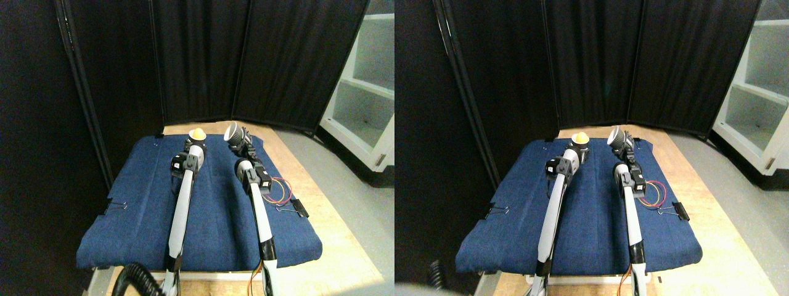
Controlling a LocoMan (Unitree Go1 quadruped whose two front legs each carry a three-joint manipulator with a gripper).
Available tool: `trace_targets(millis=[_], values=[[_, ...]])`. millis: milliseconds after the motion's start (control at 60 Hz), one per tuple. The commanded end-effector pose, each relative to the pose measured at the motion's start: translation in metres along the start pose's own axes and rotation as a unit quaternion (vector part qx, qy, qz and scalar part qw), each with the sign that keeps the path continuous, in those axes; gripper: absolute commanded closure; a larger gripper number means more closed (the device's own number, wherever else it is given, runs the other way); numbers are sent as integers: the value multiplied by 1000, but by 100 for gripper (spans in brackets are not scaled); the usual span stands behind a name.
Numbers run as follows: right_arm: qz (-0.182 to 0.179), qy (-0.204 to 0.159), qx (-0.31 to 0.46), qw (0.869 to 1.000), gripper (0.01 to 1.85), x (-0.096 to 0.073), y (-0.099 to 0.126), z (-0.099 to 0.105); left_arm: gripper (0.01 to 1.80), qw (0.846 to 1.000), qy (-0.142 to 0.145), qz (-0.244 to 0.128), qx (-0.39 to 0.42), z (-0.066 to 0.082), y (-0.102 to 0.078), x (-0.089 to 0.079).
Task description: Pour (bimanual)
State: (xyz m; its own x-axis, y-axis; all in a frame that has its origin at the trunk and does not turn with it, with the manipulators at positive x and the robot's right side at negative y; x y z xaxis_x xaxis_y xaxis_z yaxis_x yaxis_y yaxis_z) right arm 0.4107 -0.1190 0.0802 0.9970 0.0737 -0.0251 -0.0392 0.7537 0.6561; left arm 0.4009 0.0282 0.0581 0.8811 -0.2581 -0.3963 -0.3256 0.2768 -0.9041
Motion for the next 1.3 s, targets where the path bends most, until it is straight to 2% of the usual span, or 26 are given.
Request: trace_targets(millis=[17,67,117,167,283,450,600,683,783,900,983,1300], values=[[-12,-25,62,998,150,3,-8,-4,148,999,-12,-34,-5,7,-6,-1],[-14,-31,98,995,151,3,-12,-6,148,999,-14,-35,-7,8,-4,0],[1,-35,132,991,153,5,-20,-9,148,999,-18,-36,-10,11,2,2],[-1,-41,150,988,153,6,-24,-11,148,999,-17,-37,-10,13,5,2],[-9,-65,216,974,153,4,-34,-15,148,998,-35,-38,-21,18,18,4],[-5,-62,228,972,152,2,-42,-19,148,998,-46,-33,-27,25,38,6],[-11,-67,252,965,153,-1,-42,-20,148,998,-58,-29,-25,29,51,5],[-17,-69,250,966,153,-3,-42,-22,148,996,-75,-29,-25,33,61,4],[-13,-63,266,962,153,-3,-43,-24,148,996,-77,-28,-25,36,68,4],[-28,-61,271,960,153,-3,-46,-28,148,996,-86,-24,-28,40,77,3],[-45,-58,277,958,153,-5,-46,-32,148,995,-93,-22,-34,42,82,4],[-54,-37,287,956,153,-7,-53,-41,148,994,-103,-15,-37,42,91,7]])
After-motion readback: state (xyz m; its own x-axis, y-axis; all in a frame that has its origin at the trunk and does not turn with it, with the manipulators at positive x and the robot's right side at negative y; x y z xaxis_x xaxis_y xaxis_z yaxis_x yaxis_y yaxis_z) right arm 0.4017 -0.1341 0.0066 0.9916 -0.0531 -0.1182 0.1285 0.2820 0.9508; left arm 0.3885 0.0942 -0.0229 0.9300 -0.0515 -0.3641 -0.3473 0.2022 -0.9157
